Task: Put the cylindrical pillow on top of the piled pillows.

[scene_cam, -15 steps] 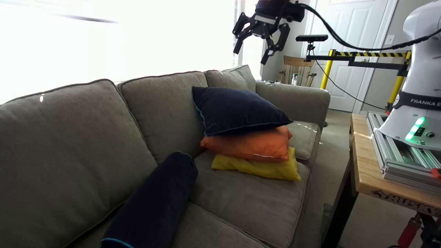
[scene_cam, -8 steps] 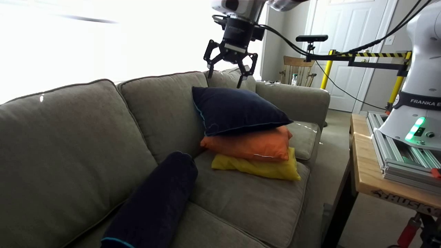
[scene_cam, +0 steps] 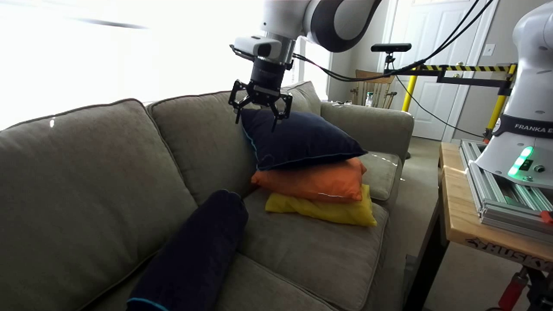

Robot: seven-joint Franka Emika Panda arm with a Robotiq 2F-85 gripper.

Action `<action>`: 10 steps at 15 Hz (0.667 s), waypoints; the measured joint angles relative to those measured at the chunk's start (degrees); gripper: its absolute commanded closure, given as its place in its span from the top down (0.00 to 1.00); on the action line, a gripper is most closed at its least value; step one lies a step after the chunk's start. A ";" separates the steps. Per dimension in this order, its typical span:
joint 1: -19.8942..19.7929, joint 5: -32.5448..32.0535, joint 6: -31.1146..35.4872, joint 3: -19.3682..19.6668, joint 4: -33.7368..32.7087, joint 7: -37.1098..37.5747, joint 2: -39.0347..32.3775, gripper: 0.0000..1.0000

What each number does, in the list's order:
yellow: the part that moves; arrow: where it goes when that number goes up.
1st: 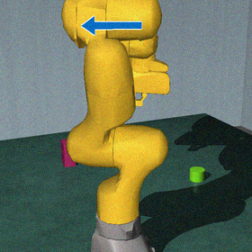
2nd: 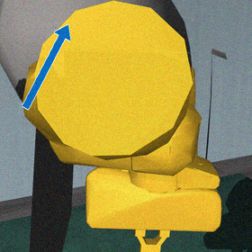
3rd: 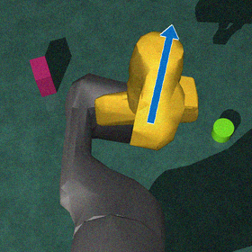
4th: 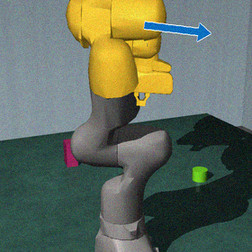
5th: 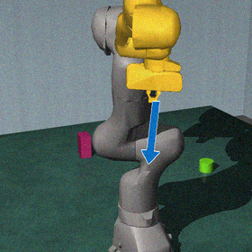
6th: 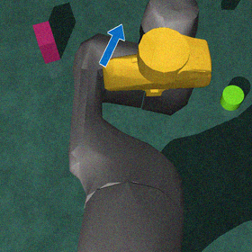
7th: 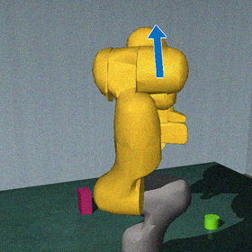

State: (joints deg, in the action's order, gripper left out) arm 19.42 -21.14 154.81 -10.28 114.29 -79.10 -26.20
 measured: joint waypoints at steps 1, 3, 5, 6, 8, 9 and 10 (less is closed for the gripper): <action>0.03 -1.66 0.37 0.09 -1.14 0.00 -1.61 1.00; 0.07 -3.80 1.15 0.33 -3.23 0.00 -4.80 1.00; 0.09 -4.42 2.19 0.75 -5.10 0.23 -7.88 1.00; 0.01 -4.42 2.41 0.86 -6.04 0.38 -9.39 1.00; -0.23 -4.39 2.47 0.88 -8.02 0.96 -12.38 1.00; -0.41 -4.12 2.47 0.79 -8.94 1.32 -13.86 1.00; -0.57 -4.03 2.47 0.68 -9.80 1.84 -15.14 1.00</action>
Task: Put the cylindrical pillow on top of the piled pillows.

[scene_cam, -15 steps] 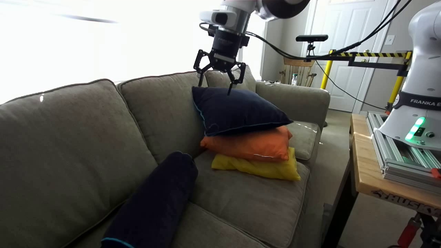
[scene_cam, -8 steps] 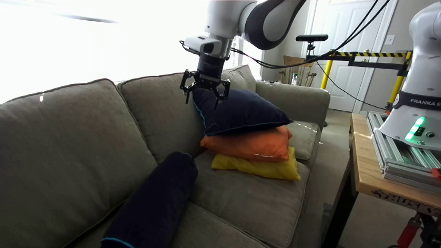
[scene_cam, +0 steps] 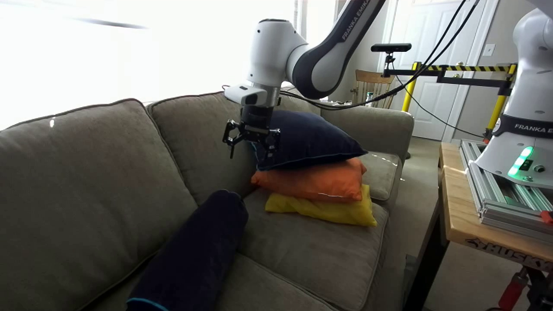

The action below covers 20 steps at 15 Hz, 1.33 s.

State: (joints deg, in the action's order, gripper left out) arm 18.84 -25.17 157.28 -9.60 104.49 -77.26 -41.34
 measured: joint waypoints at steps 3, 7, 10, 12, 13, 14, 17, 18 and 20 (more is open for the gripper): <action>-1.08 1.36 -0.03 -1.39 -1.61 0.66 -2.05 1.00; -1.42 1.43 -0.08 -1.77 -1.97 0.71 -2.09 1.00; -1.46 1.27 -0.43 -1.77 -1.57 0.70 -2.11 1.00; -1.43 0.96 -0.87 -1.50 -1.70 0.43 -2.59 1.00; -1.35 0.58 -0.87 -1.29 -2.08 0.24 -3.16 1.00; -1.22 0.17 -0.87 -1.07 -2.65 -0.01 -3.93 1.00; -0.79 -0.76 -0.87 -0.94 -5.93 -1.88 -7.62 1.00; -0.56 -0.85 -0.87 -0.93 -7.40 -2.62 -9.14 1.00; 0.04 -0.87 -0.87 -0.94 -10.85 -4.49 -12.48 1.00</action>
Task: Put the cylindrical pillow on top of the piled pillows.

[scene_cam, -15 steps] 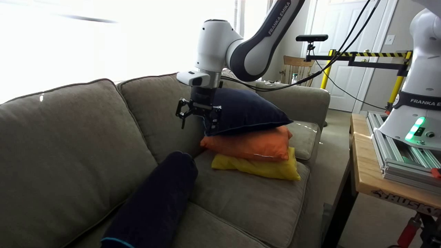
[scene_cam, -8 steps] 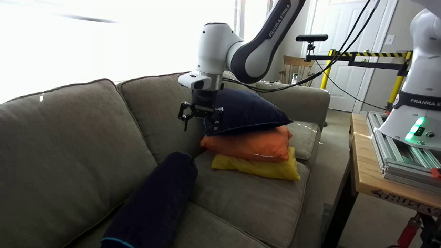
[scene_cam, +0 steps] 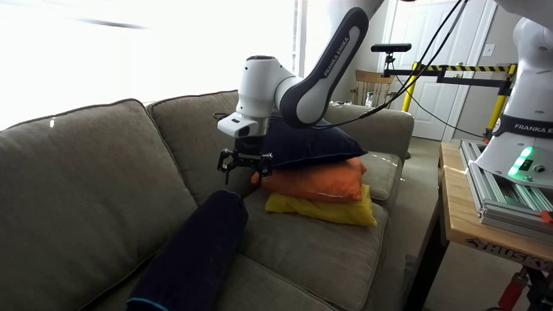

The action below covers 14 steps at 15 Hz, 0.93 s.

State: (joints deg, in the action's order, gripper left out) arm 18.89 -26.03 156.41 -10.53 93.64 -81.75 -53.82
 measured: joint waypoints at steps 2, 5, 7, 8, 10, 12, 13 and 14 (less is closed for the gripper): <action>0.75 -0.01 -0.02 0.05 -3.97 -1.59 -3.35 1.00; 1.83 0.00 -0.27 0.52 -10.55 -2.62 -8.12 1.00; 2.42 0.02 -0.35 1.26 -15.09 -2.62 -11.08 1.00; 2.74 0.03 -0.43 1.81 -17.32 -2.61 -12.50 1.00; 3.03 0.22 -1.39 2.39 -21.50 -2.56 -15.27 1.00; 2.99 0.85 -4.12 2.07 -25.51 -2.56 -17.93 1.00; 3.01 1.36 -6.18 1.75 -27.64 -2.56 -19.26 1.00; 3.04 1.88 -8.08 1.41 -29.73 -2.56 -20.56 1.00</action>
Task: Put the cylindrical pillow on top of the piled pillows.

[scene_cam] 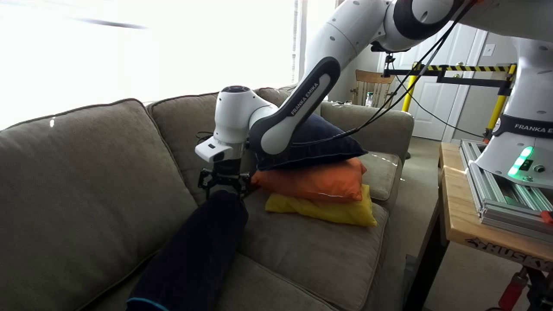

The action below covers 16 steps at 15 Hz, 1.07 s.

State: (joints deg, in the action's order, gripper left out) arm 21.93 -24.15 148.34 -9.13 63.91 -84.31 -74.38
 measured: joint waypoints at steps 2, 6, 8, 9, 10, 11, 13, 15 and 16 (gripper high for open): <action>-0.01 0.71 -2.62 -0.90 -4.23 0.00 -2.59 1.00; -0.04 1.75 -6.45 -3.24 -12.46 -0.34 -7.59 1.00; -0.06 2.39 -9.03 -4.32 -16.18 -1.04 -9.79 1.00; -0.05 2.53 -10.14 -4.78 -17.89 -1.46 -10.80 1.00; -0.01 3.28 -10.29 -4.76 -18.32 -1.83 -11.12 1.00; 0.02 4.09 -10.29 -4.63 -18.32 -2.18 -11.09 1.00; 0.07 5.17 -10.29 -4.51 -18.26 -3.35 -11.08 0.74; 0.17 5.68 -10.33 -4.35 -18.06 -4.40 -11.08 0.60; 0.27 5.85 -10.37 -4.26 -17.98 -4.70 -11.08 0.53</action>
State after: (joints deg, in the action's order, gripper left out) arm 22.20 -18.30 137.96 -13.38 45.93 -89.02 -85.46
